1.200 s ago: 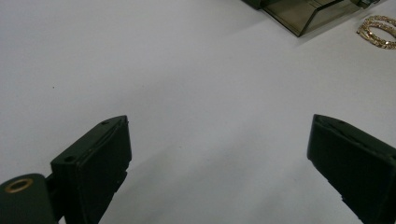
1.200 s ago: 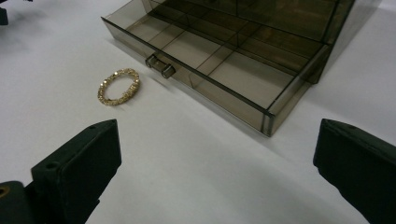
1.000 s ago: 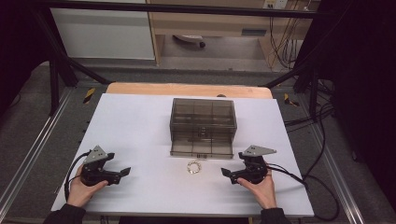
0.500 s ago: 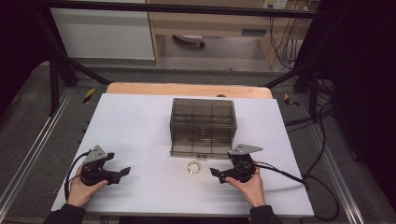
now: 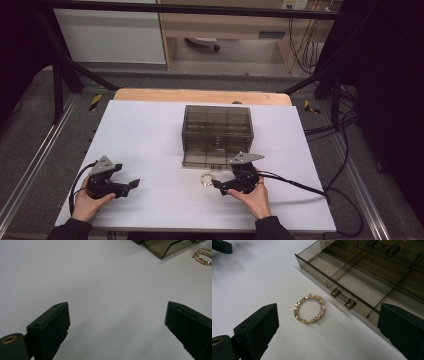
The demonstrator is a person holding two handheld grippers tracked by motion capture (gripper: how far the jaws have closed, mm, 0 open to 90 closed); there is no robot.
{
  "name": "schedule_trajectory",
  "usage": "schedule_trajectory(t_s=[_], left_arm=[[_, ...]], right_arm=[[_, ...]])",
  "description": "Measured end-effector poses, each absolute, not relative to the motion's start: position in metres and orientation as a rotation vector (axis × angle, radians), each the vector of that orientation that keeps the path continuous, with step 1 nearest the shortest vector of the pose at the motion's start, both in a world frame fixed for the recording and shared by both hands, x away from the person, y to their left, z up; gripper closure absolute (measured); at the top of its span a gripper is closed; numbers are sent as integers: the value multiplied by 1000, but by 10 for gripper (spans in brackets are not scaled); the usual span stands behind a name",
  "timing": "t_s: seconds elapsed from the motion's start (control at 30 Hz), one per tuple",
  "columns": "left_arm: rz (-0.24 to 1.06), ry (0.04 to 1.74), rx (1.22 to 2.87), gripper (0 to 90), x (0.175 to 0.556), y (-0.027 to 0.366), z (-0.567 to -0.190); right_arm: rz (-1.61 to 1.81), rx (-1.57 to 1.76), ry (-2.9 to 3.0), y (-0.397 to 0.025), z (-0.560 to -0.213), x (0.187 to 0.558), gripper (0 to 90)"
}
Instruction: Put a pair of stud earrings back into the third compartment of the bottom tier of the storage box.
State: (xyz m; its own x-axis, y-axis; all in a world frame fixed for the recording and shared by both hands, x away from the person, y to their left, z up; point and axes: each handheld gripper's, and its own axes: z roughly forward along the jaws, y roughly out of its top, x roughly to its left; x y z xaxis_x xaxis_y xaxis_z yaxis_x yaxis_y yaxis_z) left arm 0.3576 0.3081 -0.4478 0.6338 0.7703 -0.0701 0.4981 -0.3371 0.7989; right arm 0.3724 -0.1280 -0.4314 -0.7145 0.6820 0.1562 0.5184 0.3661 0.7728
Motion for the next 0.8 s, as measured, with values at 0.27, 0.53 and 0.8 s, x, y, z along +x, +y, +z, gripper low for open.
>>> schedule_trajectory(t_s=[0.27, 0.53, 0.8], left_arm=[[411, 998, 2011, 59, 358, 308, -448], [406, 991, 2014, 63, 358, 307, -448], [406, 994, 2011, 66, 358, 308, -448]], right_arm=[[1260, 1100, 2447, -118, -440, 375, 197], [1262, 1128, 2445, -114, -447, 377, 390], [1229, 1134, 2454, -109, -450, 379, 574]])
